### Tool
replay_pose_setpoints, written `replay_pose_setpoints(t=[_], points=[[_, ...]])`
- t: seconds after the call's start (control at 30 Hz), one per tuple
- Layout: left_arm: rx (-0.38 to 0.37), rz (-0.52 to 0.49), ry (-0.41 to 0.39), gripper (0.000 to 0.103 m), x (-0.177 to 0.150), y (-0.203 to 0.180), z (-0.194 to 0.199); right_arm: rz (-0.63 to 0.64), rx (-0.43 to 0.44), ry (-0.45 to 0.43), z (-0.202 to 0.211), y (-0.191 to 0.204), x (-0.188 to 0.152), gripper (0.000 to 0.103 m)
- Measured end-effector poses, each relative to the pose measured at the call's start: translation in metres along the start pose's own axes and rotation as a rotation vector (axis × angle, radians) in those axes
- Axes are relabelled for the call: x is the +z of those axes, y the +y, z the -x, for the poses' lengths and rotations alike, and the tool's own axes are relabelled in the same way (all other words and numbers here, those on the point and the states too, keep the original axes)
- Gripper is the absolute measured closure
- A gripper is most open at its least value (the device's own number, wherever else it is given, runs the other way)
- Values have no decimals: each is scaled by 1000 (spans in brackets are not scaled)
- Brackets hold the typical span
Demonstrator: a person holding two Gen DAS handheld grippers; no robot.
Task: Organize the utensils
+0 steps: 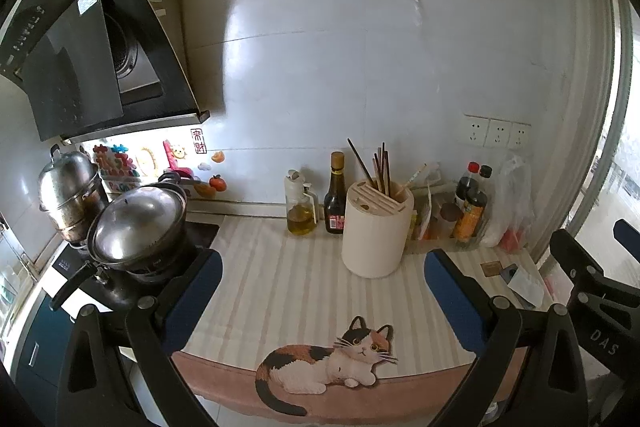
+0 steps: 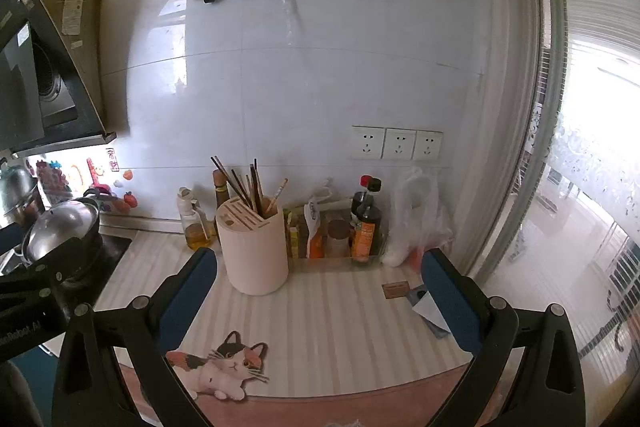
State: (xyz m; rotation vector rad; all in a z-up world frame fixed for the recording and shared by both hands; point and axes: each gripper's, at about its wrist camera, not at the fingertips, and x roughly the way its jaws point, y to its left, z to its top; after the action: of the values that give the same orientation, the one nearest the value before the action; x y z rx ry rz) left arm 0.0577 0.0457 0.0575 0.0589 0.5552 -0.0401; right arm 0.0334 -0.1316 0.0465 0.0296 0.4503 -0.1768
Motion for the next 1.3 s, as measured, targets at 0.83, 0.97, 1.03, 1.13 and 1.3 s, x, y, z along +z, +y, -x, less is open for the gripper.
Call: replay_pose_setpoints(t=[0.83, 0.97, 1.03, 1.13, 1.3], points=[[-9, -14, 7, 0, 2, -1, -5, -4, -7, 28, -2, 1, 0, 0], [-12, -16, 11, 0, 1, -1, -5, -6, -10, 33, -5, -2, -1, 0], [-15, -17, 14, 0, 0, -2, -5, -6, -8, 36, -7, -3, 0, 0], [-17, -20, 17, 0, -1, -3, -4, -4, -5, 39, -7, -4, 0, 0], [-17, -22, 16, 0, 0, -4, -5, -2, -10, 37, -8, -4, 1, 0]])
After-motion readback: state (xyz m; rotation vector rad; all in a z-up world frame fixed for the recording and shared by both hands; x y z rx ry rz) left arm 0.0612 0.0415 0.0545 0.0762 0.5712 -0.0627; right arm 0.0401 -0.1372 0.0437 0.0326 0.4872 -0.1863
